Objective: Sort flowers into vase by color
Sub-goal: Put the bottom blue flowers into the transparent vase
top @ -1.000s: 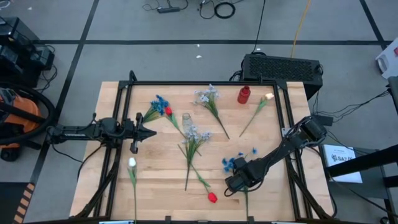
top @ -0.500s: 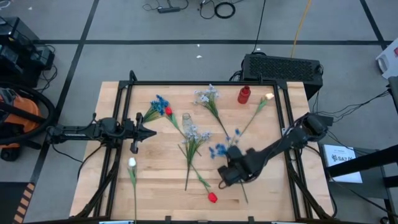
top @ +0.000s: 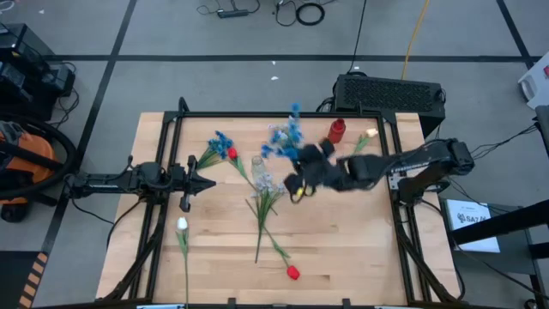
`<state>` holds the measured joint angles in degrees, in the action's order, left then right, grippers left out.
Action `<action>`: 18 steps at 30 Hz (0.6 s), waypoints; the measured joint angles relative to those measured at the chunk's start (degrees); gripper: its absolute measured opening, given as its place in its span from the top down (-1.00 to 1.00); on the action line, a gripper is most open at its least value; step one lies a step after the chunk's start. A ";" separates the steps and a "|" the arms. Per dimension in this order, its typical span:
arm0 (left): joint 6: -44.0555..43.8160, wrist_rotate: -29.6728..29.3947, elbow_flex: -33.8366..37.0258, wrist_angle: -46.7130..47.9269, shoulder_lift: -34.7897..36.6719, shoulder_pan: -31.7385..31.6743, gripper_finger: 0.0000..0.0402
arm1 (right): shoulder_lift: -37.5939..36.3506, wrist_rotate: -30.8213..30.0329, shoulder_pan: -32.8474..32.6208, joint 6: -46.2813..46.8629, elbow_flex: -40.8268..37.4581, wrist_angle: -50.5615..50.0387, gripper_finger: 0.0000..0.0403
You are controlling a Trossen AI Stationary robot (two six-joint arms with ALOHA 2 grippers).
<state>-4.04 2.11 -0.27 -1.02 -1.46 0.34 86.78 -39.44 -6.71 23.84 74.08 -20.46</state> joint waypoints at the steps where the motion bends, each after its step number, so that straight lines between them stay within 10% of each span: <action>1: 0.00 0.00 0.01 0.00 0.00 0.00 0.96 | 0.14 3.08 1.53 -5.24 0.00 5.02 1.00; 8: -0.02 0.00 0.02 0.00 0.00 0.00 0.96 | 2.95 21.76 10.26 -23.90 0.09 29.00 1.00; 18: 0.00 -0.03 0.02 0.00 0.01 0.00 0.96 | 10.09 35.66 17.09 -24.94 0.05 43.38 1.00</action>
<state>-4.04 2.07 -0.25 -1.02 -1.45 0.34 96.88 -3.78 10.38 -1.10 74.13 22.92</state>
